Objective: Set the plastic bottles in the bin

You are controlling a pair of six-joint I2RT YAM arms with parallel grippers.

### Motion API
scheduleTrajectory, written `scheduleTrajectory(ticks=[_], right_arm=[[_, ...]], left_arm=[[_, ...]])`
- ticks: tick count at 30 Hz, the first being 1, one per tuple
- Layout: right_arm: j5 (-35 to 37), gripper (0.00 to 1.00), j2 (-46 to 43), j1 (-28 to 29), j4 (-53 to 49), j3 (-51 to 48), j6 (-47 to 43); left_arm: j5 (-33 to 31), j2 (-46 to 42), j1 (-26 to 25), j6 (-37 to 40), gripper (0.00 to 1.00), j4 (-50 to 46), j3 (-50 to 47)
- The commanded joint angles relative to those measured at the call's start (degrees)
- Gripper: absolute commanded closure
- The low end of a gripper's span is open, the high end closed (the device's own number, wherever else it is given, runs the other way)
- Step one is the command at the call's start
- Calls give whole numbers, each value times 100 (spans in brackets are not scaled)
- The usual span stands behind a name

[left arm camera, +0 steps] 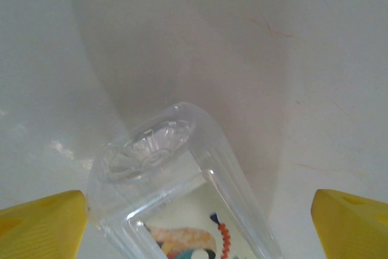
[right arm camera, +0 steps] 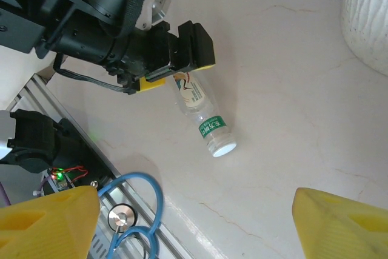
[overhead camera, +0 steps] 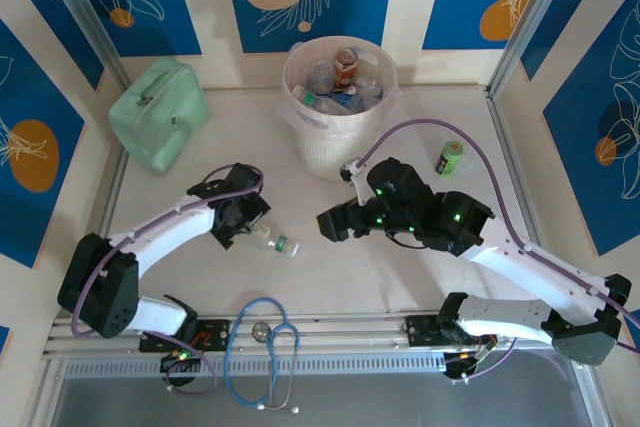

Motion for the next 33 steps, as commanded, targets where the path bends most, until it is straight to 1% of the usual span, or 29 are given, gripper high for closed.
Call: scheduleTrajectory(ticks=[1, 10, 13, 15, 20, 27, 30, 33], right_arm=[[-53, 17, -81, -31, 100, -116, 156], [-122, 18, -118, -187, 141, -217, 285], [-165, 18, -119, -238, 195, -236, 323], [-192, 18, -119, -271, 214, -236, 341], [-225, 20, -119, -319, 215, -226, 371], [-451, 20, -136, -515, 232, -268, 632], [-827, 20, -110, -713, 338, -314, 815], [-1401, 18, 4, -894, 468, -325, 957]], left_arm=[[-188, 169, -46, -154, 10, 113, 30], [10, 550, -55, -169, 25, 346, -56], [58, 614, -55, -110, 32, 401, -56], [72, 625, -49, -90, 39, 438, -72], [85, 626, -54, -9, 46, 448, -56], [225, 332, -54, 199, 51, 318, 198], [297, -4, -50, 444, 51, 250, 434], [505, -373, -52, 677, 51, 265, 678]])
